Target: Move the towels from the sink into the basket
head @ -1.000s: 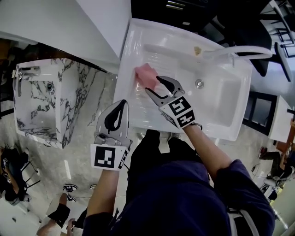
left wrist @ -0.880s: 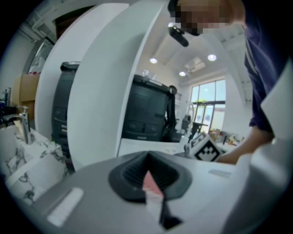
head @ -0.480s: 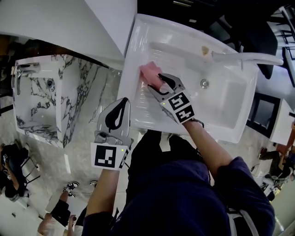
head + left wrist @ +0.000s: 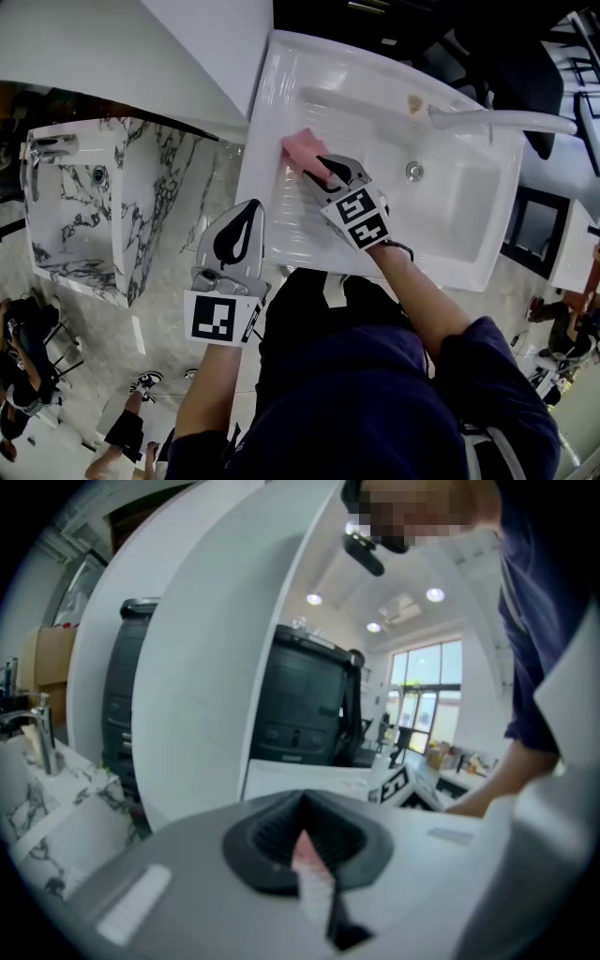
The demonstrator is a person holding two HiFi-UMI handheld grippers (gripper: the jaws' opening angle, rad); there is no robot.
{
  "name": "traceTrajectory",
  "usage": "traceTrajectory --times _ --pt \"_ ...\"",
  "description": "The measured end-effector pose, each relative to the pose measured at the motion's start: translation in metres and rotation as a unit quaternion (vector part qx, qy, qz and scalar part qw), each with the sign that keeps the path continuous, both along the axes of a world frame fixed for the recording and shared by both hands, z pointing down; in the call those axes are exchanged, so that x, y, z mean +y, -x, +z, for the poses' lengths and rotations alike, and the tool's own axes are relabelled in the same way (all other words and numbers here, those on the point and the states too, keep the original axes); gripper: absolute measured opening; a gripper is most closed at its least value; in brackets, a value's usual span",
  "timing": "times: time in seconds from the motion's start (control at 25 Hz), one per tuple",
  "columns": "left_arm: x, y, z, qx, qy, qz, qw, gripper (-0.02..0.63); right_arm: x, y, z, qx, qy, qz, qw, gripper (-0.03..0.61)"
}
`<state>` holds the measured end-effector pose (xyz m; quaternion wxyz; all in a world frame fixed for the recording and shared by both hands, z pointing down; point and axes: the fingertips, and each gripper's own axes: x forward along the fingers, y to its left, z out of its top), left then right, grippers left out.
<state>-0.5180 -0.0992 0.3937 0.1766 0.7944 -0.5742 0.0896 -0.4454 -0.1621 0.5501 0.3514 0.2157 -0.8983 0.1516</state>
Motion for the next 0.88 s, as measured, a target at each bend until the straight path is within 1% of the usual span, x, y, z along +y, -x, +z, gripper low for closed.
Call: traceTrajectory --times 0.12,0.24,0.48,0.68,0.88 --pt "-0.003 -0.002 -0.003 -0.001 -0.003 0.002 1.0 0.003 -0.001 -0.004 -0.001 0.001 -0.001 0.002 1.0 0.079" --pt "-0.005 -0.005 -0.006 -0.002 -0.008 0.005 1.0 0.003 -0.002 -0.007 -0.004 -0.002 -0.005 0.006 1.0 0.055" --pt "-0.006 -0.011 -0.01 -0.007 -0.013 0.005 0.9999 0.003 -0.004 -0.013 -0.019 -0.016 -0.019 0.009 1.0 0.026" --pt "-0.006 -0.017 -0.018 -0.014 -0.02 0.007 0.9997 0.003 -0.002 -0.02 -0.045 -0.039 -0.034 0.011 0.999 0.021" --pt "-0.008 -0.032 -0.033 -0.022 -0.033 0.014 0.9991 0.003 0.0 -0.032 -0.077 -0.066 -0.052 0.018 0.996 0.02"
